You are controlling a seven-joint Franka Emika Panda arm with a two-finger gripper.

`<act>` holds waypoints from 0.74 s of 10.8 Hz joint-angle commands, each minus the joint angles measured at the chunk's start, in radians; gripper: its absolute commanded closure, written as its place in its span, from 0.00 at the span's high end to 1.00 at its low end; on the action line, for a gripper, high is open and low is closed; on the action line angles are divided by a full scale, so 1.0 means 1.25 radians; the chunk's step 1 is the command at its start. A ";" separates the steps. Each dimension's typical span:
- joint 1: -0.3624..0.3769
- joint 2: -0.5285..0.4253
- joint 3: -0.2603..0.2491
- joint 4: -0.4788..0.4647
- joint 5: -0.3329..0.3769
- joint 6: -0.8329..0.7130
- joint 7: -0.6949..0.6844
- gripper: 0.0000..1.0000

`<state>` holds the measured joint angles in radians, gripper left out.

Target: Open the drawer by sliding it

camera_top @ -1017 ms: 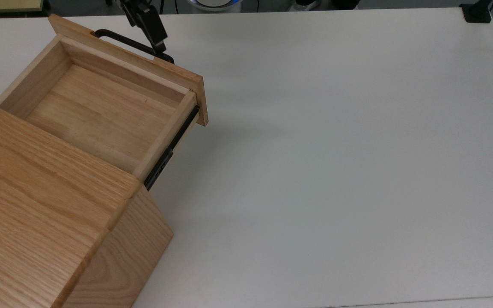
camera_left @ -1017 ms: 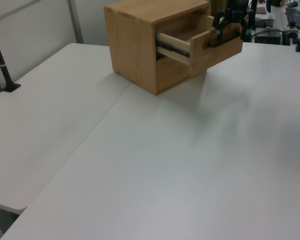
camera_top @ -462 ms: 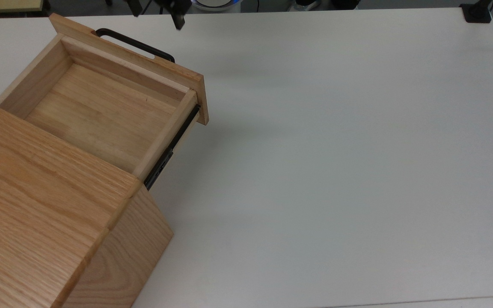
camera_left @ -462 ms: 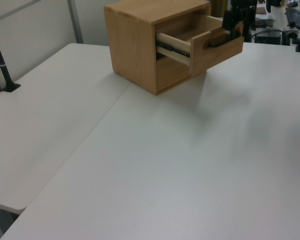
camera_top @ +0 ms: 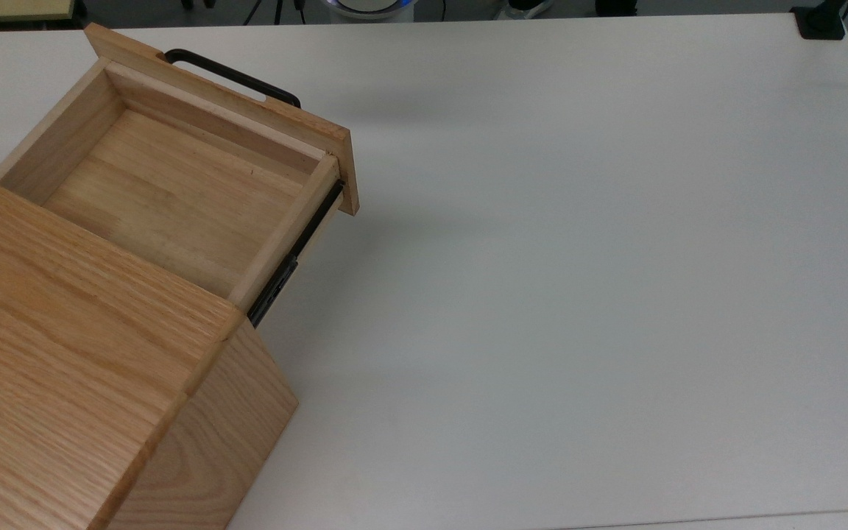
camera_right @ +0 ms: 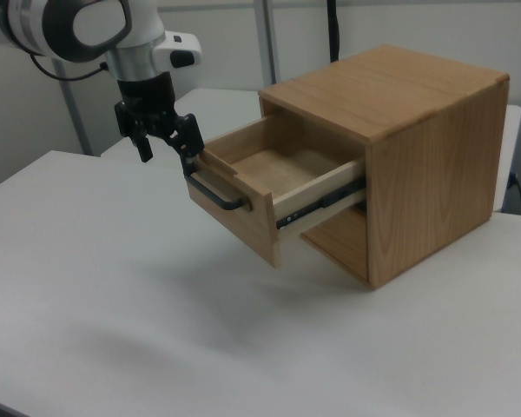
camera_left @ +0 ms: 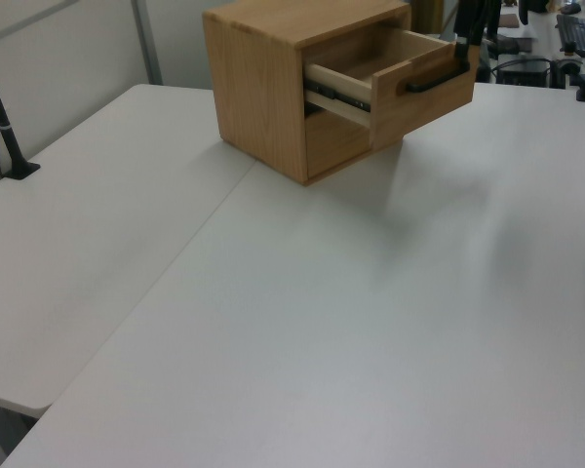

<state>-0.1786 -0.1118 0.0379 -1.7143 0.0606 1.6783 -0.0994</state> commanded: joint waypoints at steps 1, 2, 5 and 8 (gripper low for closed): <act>0.013 0.027 0.000 0.018 -0.090 0.045 -0.048 1.00; 0.022 0.050 0.000 0.040 -0.112 0.051 -0.049 1.00; 0.053 0.073 -0.001 0.067 -0.114 0.043 -0.046 1.00; 0.052 0.075 -0.001 0.069 -0.103 0.042 -0.043 1.00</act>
